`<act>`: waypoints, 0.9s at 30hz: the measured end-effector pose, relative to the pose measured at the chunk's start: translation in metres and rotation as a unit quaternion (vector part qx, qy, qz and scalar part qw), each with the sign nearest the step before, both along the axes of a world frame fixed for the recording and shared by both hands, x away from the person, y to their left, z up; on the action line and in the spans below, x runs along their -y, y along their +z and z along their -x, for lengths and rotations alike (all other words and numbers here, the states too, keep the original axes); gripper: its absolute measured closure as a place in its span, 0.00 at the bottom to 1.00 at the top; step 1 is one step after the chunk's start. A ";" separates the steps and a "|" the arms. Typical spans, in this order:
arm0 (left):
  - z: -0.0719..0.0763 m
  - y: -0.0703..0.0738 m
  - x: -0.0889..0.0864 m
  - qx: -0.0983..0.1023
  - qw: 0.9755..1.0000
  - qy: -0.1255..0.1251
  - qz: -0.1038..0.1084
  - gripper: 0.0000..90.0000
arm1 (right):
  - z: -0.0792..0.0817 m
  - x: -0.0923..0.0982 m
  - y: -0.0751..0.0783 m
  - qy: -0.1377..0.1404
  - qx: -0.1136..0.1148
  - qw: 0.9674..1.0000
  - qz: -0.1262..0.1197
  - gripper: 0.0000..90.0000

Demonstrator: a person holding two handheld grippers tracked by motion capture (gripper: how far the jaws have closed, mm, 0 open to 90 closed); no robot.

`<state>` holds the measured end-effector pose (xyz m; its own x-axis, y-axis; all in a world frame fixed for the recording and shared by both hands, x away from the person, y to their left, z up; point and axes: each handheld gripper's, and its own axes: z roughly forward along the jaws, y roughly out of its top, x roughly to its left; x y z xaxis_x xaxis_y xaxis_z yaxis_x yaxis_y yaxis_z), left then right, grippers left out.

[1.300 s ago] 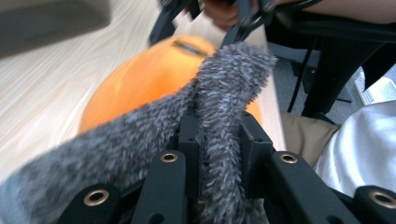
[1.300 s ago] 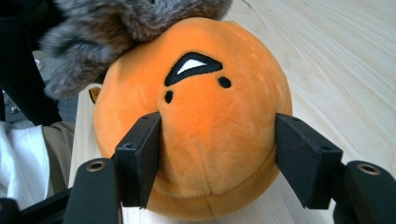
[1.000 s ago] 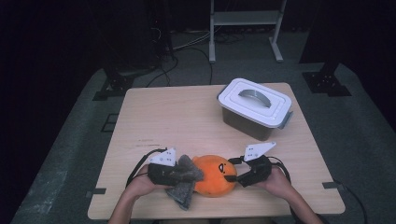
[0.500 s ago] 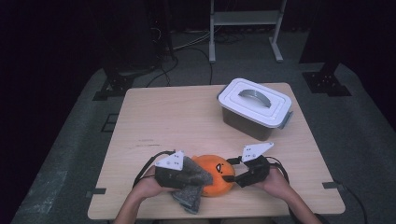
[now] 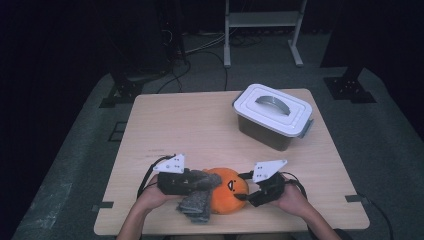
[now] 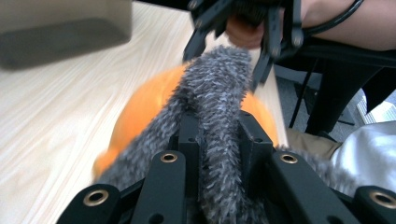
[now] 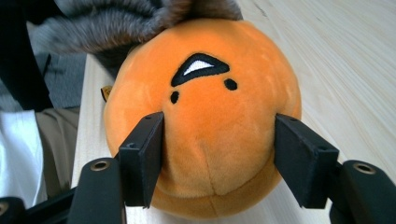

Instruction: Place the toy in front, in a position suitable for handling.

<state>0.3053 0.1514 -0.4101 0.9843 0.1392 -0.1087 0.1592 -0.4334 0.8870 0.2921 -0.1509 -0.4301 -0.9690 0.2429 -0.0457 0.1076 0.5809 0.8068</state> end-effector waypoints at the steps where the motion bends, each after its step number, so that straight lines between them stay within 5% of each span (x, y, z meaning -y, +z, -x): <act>1: 0.000 0.000 0.000 0.000 1.000 0.000 0.000 0.82 | 0.001 -0.002 0.000 0.003 0.004 1.000 0.002 0.39; 6: 0.002 -0.002 0.003 -0.008 1.000 -0.005 -0.022 0.83 | -0.002 0.002 0.000 0.001 -0.011 1.000 -0.006 0.34; 9: -0.004 -0.011 -0.006 -0.034 0.999 0.010 -0.034 0.83 | -0.006 0.010 0.003 -0.013 -0.043 0.999 -0.017 0.31; 16: 0.000 -0.009 -0.001 -0.045 0.998 -0.021 -0.033 0.83 | -0.008 0.001 -0.002 -0.010 -0.080 0.997 -0.012 0.26; 19: 0.000 -0.006 0.000 -0.035 0.999 -0.021 -0.034 0.83 | -0.006 -0.004 -0.002 -0.012 -0.070 0.997 -0.005 0.31; 23: -0.002 0.000 -0.005 -0.026 1.000 0.003 -0.016 0.83 | -0.003 -0.001 0.001 -0.006 -0.042 0.999 0.007 0.51; 27: -0.006 -0.005 -0.013 -0.033 0.999 0.014 -0.024 0.83 | -0.003 0.001 0.003 0.004 -0.029 0.999 0.014 0.53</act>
<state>0.3111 0.1648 -0.4151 0.9710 0.1723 -0.1654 0.2286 -0.4694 0.8529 0.2946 -0.1515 -0.4270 -0.9720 0.2349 0.0047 0.1497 0.6035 0.7832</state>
